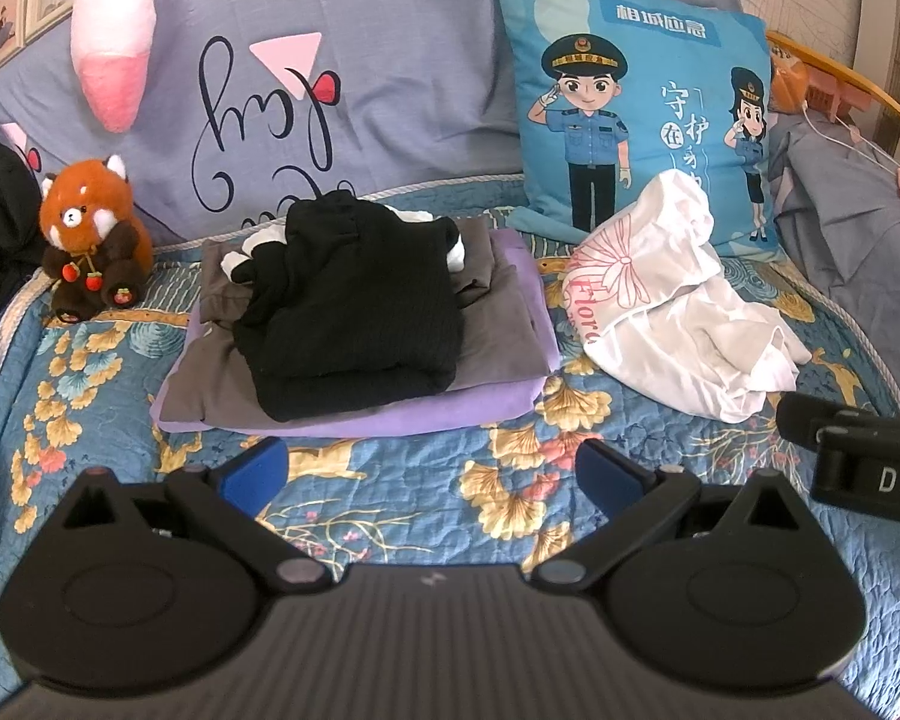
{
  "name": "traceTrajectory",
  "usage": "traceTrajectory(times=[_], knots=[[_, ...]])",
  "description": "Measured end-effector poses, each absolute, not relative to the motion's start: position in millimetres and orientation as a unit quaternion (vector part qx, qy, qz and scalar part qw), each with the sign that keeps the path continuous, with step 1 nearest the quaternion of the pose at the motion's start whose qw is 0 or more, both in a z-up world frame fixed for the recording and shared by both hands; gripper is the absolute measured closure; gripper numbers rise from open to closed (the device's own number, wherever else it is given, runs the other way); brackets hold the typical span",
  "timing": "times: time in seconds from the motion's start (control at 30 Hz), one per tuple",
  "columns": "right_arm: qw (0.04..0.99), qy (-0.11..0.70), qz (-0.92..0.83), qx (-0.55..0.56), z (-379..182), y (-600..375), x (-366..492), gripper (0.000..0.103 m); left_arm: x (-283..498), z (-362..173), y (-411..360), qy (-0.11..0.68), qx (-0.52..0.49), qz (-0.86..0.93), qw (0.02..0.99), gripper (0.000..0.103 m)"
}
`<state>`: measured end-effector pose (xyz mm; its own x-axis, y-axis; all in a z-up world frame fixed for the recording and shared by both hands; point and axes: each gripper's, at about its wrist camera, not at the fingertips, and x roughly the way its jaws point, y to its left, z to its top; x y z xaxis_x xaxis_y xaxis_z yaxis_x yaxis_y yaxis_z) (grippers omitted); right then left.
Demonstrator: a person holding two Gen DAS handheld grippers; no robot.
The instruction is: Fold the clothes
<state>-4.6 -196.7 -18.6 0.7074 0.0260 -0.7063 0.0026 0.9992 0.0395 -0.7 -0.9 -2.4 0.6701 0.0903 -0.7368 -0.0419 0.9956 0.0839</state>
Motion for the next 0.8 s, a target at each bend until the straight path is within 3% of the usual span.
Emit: traceTrajectory(times=[0.53, 0.8], knots=[[0.923, 0.378, 0.019, 0.073, -38, -236, -3, 0.000, 7, -13, -12, 0.394, 0.010, -0.012, 0.919, 0.000], [0.917, 0.381, 0.020, 0.114, -67, -288, 14, 0.000, 31, -38, -50, 0.371, 0.053, -0.035, 0.926, 0.000]])
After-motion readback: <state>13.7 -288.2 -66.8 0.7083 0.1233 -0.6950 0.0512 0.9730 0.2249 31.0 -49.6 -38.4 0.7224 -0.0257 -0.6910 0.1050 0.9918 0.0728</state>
